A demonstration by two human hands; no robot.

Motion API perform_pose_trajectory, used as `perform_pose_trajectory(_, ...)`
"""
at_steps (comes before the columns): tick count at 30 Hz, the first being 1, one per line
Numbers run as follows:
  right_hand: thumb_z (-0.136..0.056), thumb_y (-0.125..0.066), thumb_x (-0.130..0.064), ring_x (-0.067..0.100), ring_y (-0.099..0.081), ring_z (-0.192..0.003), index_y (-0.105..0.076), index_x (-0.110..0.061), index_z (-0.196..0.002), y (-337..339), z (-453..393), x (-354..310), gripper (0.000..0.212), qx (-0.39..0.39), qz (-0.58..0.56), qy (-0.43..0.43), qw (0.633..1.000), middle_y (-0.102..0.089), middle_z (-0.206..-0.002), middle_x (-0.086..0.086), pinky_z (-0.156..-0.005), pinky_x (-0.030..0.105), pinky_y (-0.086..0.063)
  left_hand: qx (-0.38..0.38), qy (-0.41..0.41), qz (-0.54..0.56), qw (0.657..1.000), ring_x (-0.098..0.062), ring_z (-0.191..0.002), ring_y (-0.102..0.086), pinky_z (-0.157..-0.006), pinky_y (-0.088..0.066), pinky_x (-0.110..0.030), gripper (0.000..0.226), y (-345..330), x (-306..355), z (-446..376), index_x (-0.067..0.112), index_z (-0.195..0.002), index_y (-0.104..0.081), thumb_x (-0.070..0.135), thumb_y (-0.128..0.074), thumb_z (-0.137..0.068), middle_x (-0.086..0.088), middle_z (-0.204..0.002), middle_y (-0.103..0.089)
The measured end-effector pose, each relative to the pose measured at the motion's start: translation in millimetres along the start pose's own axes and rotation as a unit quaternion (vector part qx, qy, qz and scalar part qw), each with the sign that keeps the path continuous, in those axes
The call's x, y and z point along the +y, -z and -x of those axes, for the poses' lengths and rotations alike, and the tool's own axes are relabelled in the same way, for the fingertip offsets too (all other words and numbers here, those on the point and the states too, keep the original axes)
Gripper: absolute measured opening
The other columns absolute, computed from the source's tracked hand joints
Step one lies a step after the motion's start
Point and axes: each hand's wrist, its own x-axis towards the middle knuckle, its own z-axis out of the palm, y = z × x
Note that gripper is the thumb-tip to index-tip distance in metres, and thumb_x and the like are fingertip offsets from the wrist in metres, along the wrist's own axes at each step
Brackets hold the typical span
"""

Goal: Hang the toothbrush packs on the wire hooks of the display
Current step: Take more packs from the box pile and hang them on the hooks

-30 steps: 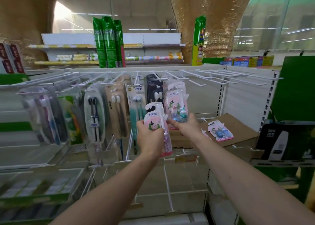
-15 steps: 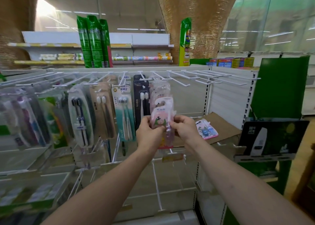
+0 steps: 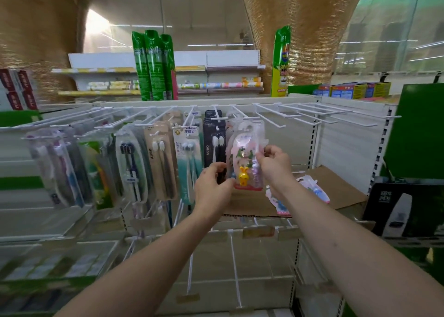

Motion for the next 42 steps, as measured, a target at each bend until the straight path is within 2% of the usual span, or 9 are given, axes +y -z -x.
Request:
perform_pose_trajectory(2, -0.099, -0.062, -0.007, 0.011, -0.064, -0.088, -0.066, -0.015, -0.103, -7, -4, 4, 0.01, -0.008, 0.017, -0.003, 1.0, -0.066, -0.093, -0.007, -0.082, 0.028, -0.055, 0.015, -0.013, -0.027, 0.999, -0.007, -0.108, -0.052, -0.09, -0.041, -0.023, 0.039, 1, 0, -2, 0.025, -0.128, -0.062, 0.019, -0.073, -0.091, 0.012, -0.117, -0.056)
perform_pose_trajectory(6, -0.097, -0.066, -0.016, 0.018, -0.069, -0.086, -0.066, -0.024, -0.086, -13, -12, 13, 0.013, -0.017, 0.063, -0.025, 0.998, -0.073, -0.096, 0.001, -0.083, 0.038, -0.06, 0.048, -0.034, -0.043, 0.997, -0.006, -0.095, -0.055, -0.075, -0.042, -0.016, 0.019, -1, 4, -5, 0.029, -0.108, -0.062, 0.021, -0.07, -0.094, 0.013, -0.102, -0.054)
perform_pose_trajectory(9, -0.09, -0.075, -0.02, 0.02, -0.068, -0.094, -0.068, -0.019, -0.112, -2, -14, 24, 0.023, -0.012, 0.096, -0.029, 0.995, -0.071, -0.106, 0.004, -0.089, 0.038, -0.056, 0.048, -0.053, -0.046, 0.996, -0.008, -0.085, -0.058, -0.073, -0.047, -0.022, 0.012, -9, 3, -5, 0.025, -0.097, -0.066, 0.015, -0.071, -0.09, 0.007, -0.095, -0.058)
perform_pose_trajectory(15, -0.089, -0.076, -0.018, 0.021, -0.063, -0.095, -0.067, -0.015, -0.11, 56, -15, 49, 0.023, 0.026, 0.191, -0.062, 0.979, -0.068, -0.102, 0.002, -0.083, 0.029, -0.049, -0.025, -0.053, -0.061, 0.996, -0.006, -0.087, -0.064, -0.083, -0.056, -0.03, 0.013, -51, -4, 6, 0.024, -0.097, -0.076, 0.016, -0.067, -0.093, 0.011, -0.093, -0.071)
perform_pose_trajectory(20, -0.082, -0.068, -0.022, 0.029, -0.07, -0.095, -0.072, -0.019, -0.105, 107, -32, 70, 0.023, 0.083, 0.31, -0.086, 0.943, -0.073, -0.102, 0.004, -0.086, 0.038, -0.058, -0.093, -0.112, -0.131, 0.981, -0.014, -0.093, -0.068, -0.086, -0.055, -0.03, 0.022, -99, -2, 4, 0.014, -0.106, -0.078, 0.011, -0.063, -0.091, 0.001, -0.102, -0.077)
perform_pose_trajectory(25, -0.093, -0.06, -0.035, 0.034, -0.055, -0.118, -0.066, -0.018, -0.122, 142, -37, 76, 0.034, 0.041, 0.529, -0.049, 0.846, -0.069, -0.119, 0.013, -0.1, 0.035, -0.044, -0.209, -0.015, -0.279, 0.937, -0.03, -0.118, -0.059, -0.089, -0.047, -0.029, 0.036, -147, -8, -8, 0.015, -0.128, -0.066, 0.029, -0.055, -0.096, -0.011, -0.127, -0.066)
perform_pose_trajectory(28, -0.095, -0.054, -0.049, 0.031, -0.047, -0.123, -0.062, -0.02, -0.126, 149, -45, 85, 0.043, 0.016, 0.623, -0.043, 0.781, -0.066, -0.124, 0.008, -0.097, 0.037, -0.042, -0.207, 0.046, -0.355, 0.91, -0.036, -0.121, -0.058, -0.091, -0.049, -0.035, 0.047, -171, -20, -20, 0.017, -0.131, -0.061, 0.049, -0.054, -0.096, -0.013, -0.13, -0.066)
perform_pose_trajectory(36, -0.095, -0.05, -0.056, 0.035, -0.05, -0.123, -0.058, -0.015, -0.125, 147, -61, 100, 0.051, -0.017, 0.652, -0.037, 0.757, -0.064, -0.128, 0.013, -0.094, 0.039, -0.041, -0.172, 0.092, -0.437, 0.878, -0.034, -0.133, -0.049, -0.105, -0.038, -0.046, 0.082, -202, -38, -34, 0.016, -0.141, -0.051, 0.078, -0.043, -0.089, -0.013, -0.141, -0.056)
perform_pose_trajectory(42, -0.091, -0.057, -0.05, 0.036, -0.05, -0.123, -0.06, -0.015, -0.123, 151, -72, 109, 0.047, -0.016, 0.641, -0.065, 0.765, -0.061, -0.131, 0.015, -0.098, 0.038, -0.039, -0.179, 0.143, -0.398, 0.888, -0.034, -0.134, -0.044, -0.104, -0.039, -0.045, 0.08, -218, -27, -33, 0.014, -0.14, -0.047, 0.057, -0.071, -0.077, -0.015, -0.14, -0.051)
